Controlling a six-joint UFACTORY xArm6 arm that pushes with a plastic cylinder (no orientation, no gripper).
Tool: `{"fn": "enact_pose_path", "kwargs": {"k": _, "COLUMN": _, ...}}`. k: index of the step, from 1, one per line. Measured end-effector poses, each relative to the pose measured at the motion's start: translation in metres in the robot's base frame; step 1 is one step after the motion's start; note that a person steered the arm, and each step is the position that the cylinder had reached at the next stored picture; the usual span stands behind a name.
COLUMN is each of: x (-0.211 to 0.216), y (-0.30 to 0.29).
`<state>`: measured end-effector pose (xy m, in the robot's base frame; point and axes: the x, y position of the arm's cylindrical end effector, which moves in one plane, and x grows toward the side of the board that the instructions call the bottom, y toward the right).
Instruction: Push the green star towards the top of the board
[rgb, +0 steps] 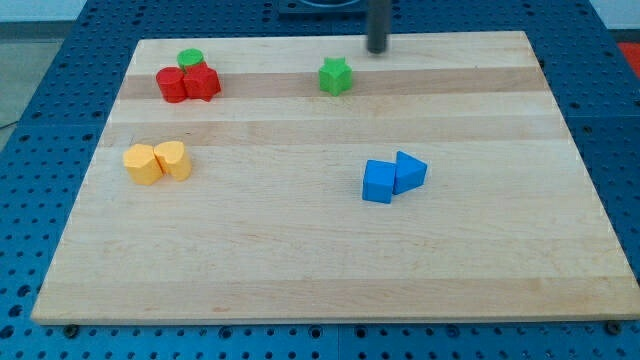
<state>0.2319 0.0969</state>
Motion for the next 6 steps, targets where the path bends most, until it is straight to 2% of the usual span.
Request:
{"fn": "enact_pose_path", "kwargs": {"k": 1, "x": 0.051, "y": 0.008}}
{"fn": "enact_pose_path", "kwargs": {"k": 2, "x": 0.074, "y": -0.047}}
{"fn": "enact_pose_path", "kwargs": {"k": 3, "x": 0.065, "y": -0.134}}
{"fn": "enact_pose_path", "kwargs": {"k": 4, "x": 0.057, "y": -0.192}}
{"fn": "enact_pose_path", "kwargs": {"k": 5, "x": 0.076, "y": -0.168}}
{"fn": "enact_pose_path", "kwargs": {"k": 6, "x": 0.081, "y": -0.108}}
